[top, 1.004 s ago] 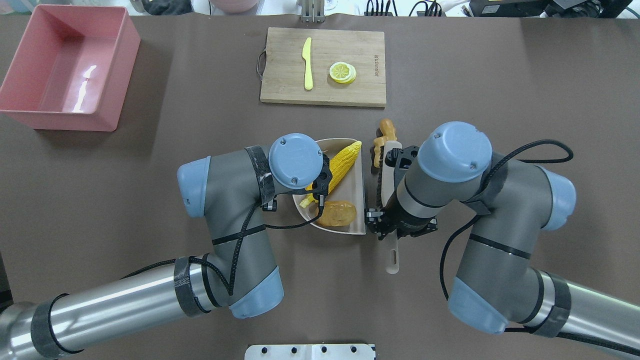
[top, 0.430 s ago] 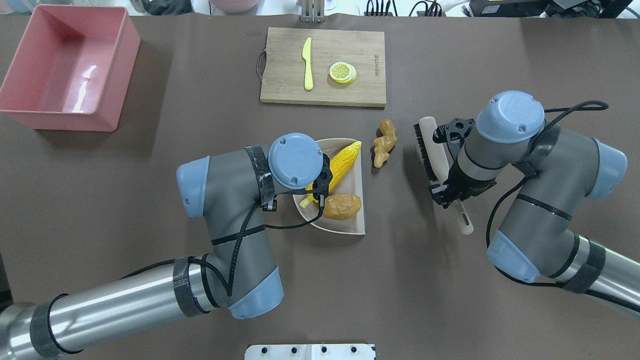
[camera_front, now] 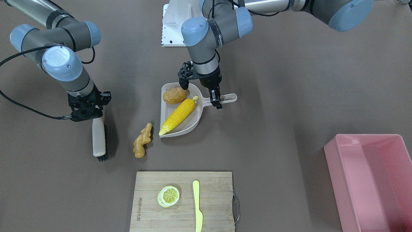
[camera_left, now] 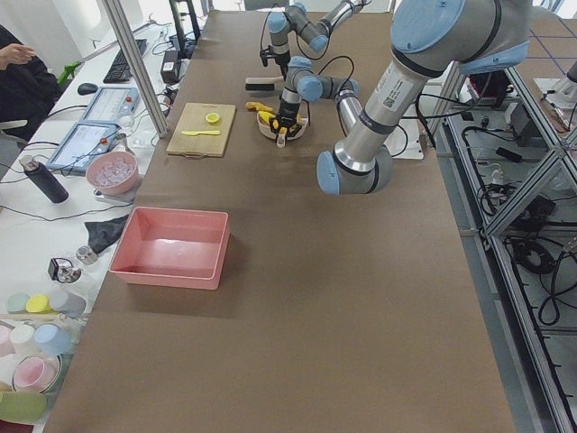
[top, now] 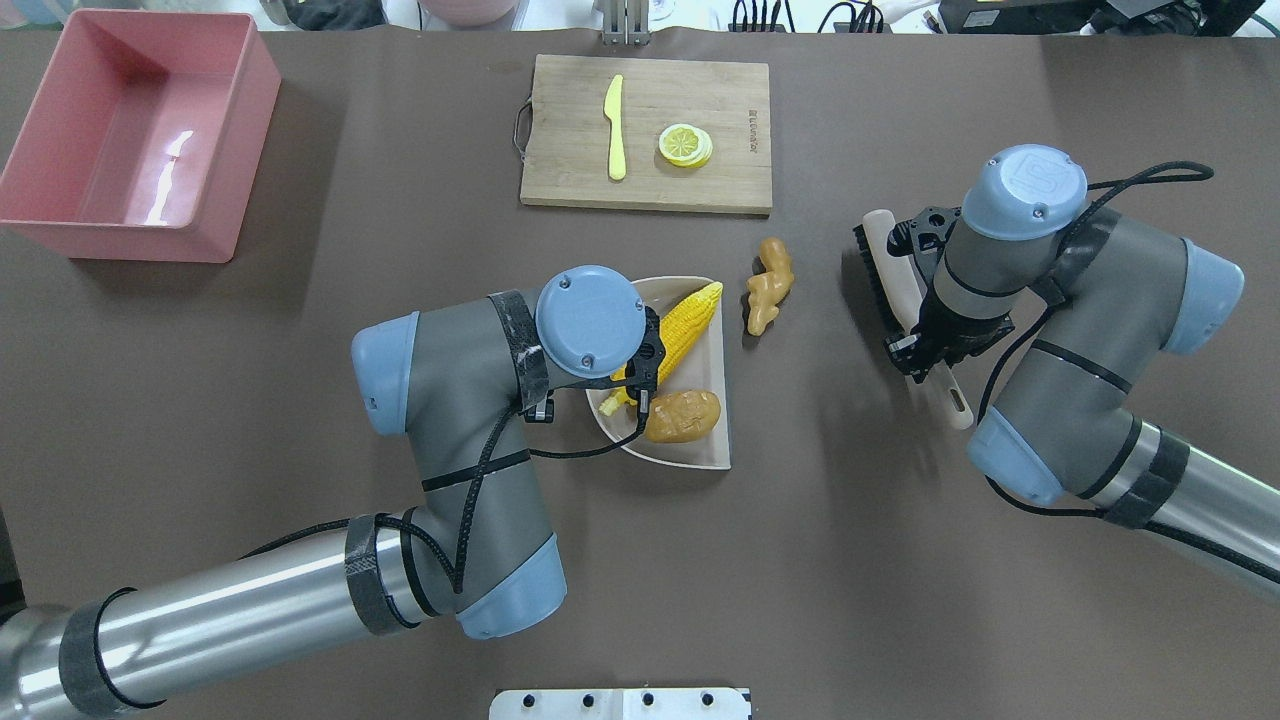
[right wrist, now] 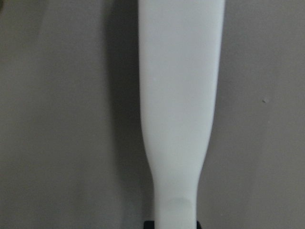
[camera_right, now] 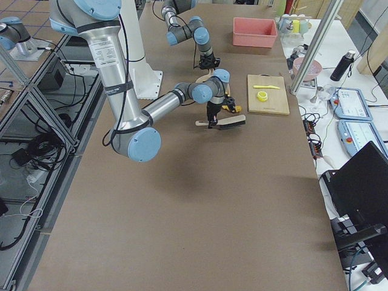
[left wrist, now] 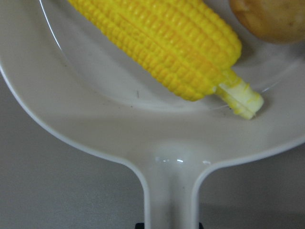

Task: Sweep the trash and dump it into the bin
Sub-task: 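Lift the brush with the right gripper and move it beyond the ginger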

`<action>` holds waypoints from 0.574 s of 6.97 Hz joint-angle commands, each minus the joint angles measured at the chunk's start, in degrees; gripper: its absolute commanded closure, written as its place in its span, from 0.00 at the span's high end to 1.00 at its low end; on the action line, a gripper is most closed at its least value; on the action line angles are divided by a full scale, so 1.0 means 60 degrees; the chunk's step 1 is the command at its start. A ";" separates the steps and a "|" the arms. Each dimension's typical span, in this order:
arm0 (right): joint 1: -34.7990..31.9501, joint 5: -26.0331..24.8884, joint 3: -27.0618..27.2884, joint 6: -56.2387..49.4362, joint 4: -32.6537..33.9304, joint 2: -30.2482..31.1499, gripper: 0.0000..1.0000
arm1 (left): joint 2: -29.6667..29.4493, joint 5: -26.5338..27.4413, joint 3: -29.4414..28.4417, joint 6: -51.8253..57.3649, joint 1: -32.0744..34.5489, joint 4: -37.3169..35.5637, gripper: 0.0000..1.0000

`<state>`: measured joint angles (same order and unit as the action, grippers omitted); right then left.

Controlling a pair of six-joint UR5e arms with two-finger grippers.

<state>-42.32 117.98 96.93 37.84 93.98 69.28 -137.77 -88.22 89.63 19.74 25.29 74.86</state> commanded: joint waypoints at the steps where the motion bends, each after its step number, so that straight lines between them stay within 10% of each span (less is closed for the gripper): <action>1: 0.0226 -0.0313 -0.0628 -0.0183 0.0069 -0.0428 0.00 | 0.0008 0.0026 0.0003 0.0005 0.0034 -0.0010 0.00; 4: 0.0359 -0.0328 -0.0338 -0.0374 0.0653 -0.0619 0.00 | 0.0037 0.0011 0.0003 0.0005 0.0034 0.0004 0.00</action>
<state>-40.28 116.02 93.81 35.91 96.27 66.02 -137.63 -88.15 89.65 19.78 25.48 74.82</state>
